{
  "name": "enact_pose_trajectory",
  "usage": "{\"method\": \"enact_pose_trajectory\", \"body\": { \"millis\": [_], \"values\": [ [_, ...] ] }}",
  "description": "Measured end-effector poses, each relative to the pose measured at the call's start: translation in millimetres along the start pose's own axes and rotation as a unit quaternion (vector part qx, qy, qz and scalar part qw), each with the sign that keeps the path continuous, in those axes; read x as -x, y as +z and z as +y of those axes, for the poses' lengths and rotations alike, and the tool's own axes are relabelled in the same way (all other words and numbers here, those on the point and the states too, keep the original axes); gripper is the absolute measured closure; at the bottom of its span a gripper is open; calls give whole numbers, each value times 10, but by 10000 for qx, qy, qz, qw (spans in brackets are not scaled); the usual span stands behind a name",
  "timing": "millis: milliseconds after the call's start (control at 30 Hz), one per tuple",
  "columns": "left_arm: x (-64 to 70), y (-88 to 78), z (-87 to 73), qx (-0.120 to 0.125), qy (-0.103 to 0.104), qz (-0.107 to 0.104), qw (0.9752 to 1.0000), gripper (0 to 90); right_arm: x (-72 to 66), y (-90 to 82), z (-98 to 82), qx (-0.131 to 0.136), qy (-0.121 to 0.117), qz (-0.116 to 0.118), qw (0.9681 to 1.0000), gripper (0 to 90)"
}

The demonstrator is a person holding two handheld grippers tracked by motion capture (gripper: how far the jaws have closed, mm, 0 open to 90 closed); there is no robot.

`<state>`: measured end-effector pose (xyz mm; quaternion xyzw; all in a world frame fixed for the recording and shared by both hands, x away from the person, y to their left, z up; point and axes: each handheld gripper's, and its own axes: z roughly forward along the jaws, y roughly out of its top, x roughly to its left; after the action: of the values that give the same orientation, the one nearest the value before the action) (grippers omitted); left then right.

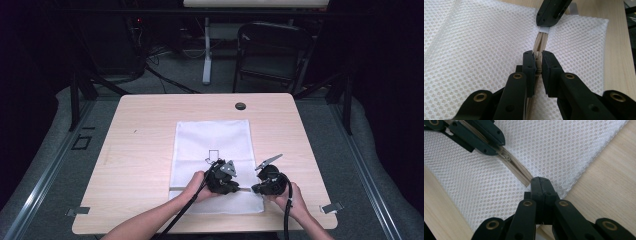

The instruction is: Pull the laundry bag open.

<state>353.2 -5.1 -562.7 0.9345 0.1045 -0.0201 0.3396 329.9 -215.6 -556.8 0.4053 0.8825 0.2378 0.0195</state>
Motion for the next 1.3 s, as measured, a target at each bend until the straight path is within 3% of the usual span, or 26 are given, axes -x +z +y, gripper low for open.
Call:
{"method": "enact_pose_trajectory", "body": {
  "millis": [333, 400, 433, 700, 867, 1067, 1233, 1300],
  "values": [
    [-8, -42, -38, -25, 10, -8, 10000, 817, -2, -2, 1, -18, 1, -14, 10000, 900],
    [-2, -62, -40, -129, 17, 75, 9999, 817, -3, -3, 0, -20, 7, -17, 10000, 900],
    [-7, -59, -53, -37, 0, 3, 10000, 817, -3, -2, 0, -18, 15, -16, 10000, 900],
    [-28, -141, -125, -128, -34, 27, 9999, 815, -10, -1, -5, 22, 8, 9, 10000, 900],
    [-38, -166, -173, -56, -107, 4, 9999, 814, -14, -4, -2, -12, -12, 2, 10000, 900],
    [-14, -160, -164, -84, -98, 5, 9999, 815, -48, -6, -7, -28, -30, -124, 9999, 900],
    [26, -160, -138, -226, -45, 68, 9997, 815, -43, -19, -32, -44, -29, -72, 10000, 900],
    [24, -149, -144, -142, -48, -14, 9999, 815, -56, -22, -38, -57, -29, -107, 9999, 900]
  ]
}}
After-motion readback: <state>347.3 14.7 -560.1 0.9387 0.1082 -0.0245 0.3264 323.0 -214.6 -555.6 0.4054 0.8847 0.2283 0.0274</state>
